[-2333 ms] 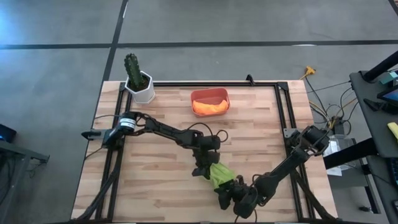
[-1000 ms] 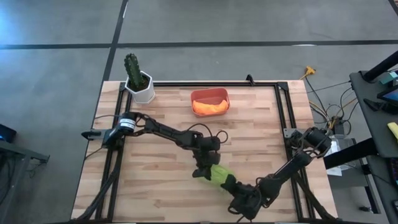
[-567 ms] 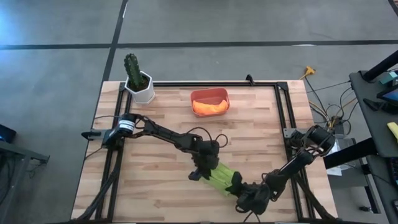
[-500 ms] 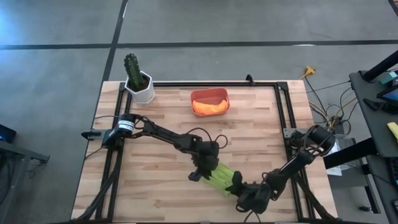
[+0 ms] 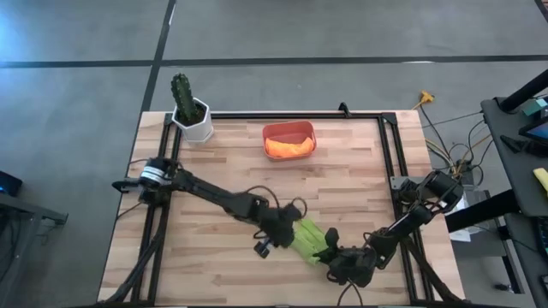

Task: Roll microfiber towels into tight, uniform cylinder then place into a basket
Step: Roll the green microfiber cloth

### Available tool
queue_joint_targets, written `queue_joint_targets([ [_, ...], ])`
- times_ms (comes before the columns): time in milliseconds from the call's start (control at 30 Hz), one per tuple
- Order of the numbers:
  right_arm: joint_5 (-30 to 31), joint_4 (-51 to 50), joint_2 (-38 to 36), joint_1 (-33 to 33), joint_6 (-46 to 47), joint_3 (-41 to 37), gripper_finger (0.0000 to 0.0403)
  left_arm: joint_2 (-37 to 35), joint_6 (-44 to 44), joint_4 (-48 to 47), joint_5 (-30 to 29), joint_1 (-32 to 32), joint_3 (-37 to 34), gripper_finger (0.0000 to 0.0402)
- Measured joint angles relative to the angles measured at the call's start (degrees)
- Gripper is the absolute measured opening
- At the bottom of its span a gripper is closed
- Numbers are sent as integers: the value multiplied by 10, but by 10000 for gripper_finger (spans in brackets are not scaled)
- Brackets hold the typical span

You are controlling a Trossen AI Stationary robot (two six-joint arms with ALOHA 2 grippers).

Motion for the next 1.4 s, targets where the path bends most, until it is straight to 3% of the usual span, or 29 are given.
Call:
queue_joint_targets([
  [133,0,1,0,0,-2,0,9,23,43,8,-19,-33,0,53],
  [300,2,1,0,0,17,-1,9,42,116,16,-122,-58,-1,53],
  [433,15,1,-1,6,22,-2,9,41,170,18,-147,-58,0,54],
  [633,16,0,-2,10,35,-2,9,39,249,0,-195,-58,0,99],
  [800,25,0,-1,11,46,-2,9,32,265,45,-203,-55,0,168],
  [967,42,8,-1,11,42,-2,9,56,279,83,-147,-45,1,220],
  [1400,60,20,-10,16,48,-3,9,95,292,134,-164,-27,0,235],
])
